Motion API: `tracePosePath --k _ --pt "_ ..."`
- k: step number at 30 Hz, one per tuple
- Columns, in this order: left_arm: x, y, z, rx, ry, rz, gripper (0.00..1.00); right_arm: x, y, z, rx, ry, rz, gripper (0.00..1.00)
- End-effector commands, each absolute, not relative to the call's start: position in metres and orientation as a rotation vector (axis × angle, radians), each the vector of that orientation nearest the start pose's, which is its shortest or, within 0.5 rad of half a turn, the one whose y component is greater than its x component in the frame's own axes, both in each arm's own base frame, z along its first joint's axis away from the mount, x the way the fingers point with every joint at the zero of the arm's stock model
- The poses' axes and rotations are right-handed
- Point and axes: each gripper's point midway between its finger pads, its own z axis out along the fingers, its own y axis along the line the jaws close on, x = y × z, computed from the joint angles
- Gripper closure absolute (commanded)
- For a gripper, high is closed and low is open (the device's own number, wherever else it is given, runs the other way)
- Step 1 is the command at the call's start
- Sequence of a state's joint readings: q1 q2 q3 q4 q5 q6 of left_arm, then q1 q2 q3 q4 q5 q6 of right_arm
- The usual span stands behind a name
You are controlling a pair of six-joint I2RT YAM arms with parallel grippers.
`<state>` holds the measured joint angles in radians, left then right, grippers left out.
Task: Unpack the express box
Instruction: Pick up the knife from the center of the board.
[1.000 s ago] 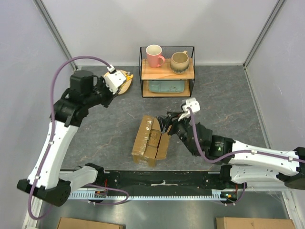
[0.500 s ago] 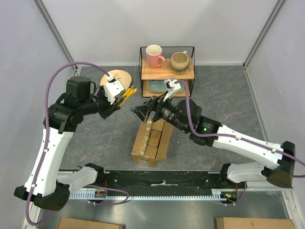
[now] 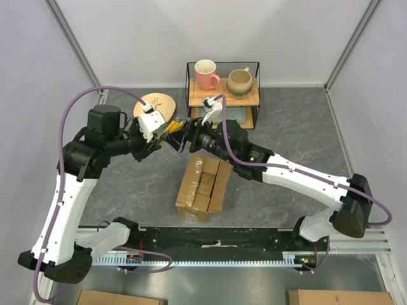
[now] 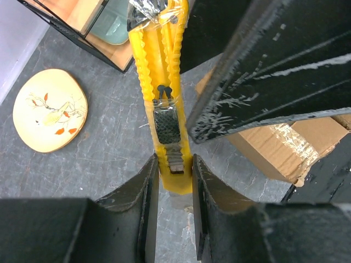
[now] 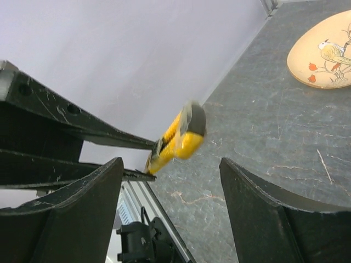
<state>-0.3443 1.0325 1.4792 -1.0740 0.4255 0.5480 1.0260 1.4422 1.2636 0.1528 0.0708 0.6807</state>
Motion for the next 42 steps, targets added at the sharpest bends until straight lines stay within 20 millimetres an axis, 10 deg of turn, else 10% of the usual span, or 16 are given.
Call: tracePosePath --k 1,11,21,25,30,42 --pt "0.215 -0.138 0.327 1.168 1.803 -0.365 0.89 0.244 0.433 0.393 -0.205 1.622 1.348 0.23" --pt "0.212 -0.137 0.324 1.193 1.787 -0.357 0.89 0.262 0.457 0.381 -0.189 1.638 1.397 0.39" --pt "0.205 -0.134 0.315 1.257 1.75 -0.333 0.86 0.259 0.453 0.376 -0.206 1.653 1.442 1.0" --pt "0.208 -0.13 0.31 1.243 1.757 -0.302 0.61 0.256 0.444 0.379 -0.197 1.646 1.444 1.0" --pt "0.208 -0.128 0.316 1.178 1.737 -0.287 0.01 0.257 0.433 0.379 -0.178 1.634 1.416 1.0" --pt "0.213 -0.141 0.315 1.155 1.681 -0.353 0.01 0.25 0.429 0.382 -0.097 1.57 1.511 1.0"
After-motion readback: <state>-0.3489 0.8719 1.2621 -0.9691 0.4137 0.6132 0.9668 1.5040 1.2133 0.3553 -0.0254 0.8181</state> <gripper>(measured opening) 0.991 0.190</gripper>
